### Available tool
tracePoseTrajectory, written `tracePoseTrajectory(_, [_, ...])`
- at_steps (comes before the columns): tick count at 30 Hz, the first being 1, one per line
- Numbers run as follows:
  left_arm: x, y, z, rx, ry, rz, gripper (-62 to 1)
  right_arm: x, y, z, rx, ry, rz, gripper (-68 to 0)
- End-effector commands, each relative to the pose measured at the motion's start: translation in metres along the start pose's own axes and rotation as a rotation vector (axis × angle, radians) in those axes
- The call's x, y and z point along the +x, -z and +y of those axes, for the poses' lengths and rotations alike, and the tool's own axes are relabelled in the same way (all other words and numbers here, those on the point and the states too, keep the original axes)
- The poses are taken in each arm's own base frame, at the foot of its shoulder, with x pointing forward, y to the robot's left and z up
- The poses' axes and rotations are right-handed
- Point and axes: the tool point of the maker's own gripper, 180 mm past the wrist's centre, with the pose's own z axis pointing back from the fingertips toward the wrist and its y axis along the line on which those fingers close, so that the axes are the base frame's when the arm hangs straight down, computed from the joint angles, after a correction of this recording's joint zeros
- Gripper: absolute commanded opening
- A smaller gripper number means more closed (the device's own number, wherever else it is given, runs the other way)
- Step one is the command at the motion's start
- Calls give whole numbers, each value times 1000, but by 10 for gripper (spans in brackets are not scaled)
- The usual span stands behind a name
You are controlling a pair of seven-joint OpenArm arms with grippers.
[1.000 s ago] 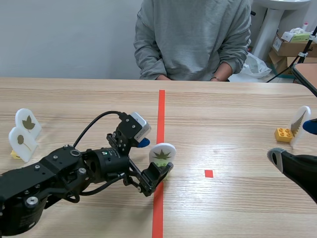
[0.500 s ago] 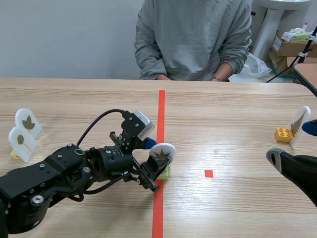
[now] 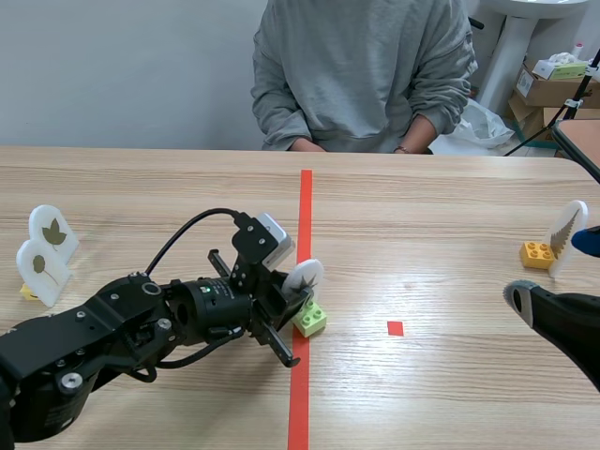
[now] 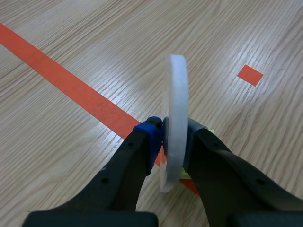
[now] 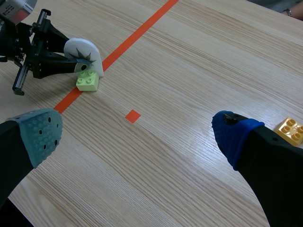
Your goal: Do the leaf sorting experiment
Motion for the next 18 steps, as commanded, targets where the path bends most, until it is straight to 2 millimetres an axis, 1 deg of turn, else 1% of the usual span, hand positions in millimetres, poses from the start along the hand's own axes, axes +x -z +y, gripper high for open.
tracePoseTrajectory(1, [11,1,2,7,6,-32,-573,8,2,1,13,-7,-29,4])
tracePoseTrajectory(12, [14,0,1,6,8,-40,-573,8,2,1,14,-7,-29,4])
tracePoseTrajectory(16, [22,-7,4,29,0,-52,-573,8,2,1,14,-7,-29,4])
tracePoseTrajectory(18, [26,-13,10,55,-9,-58,-573,9,2,1,13,-8,-29,4])
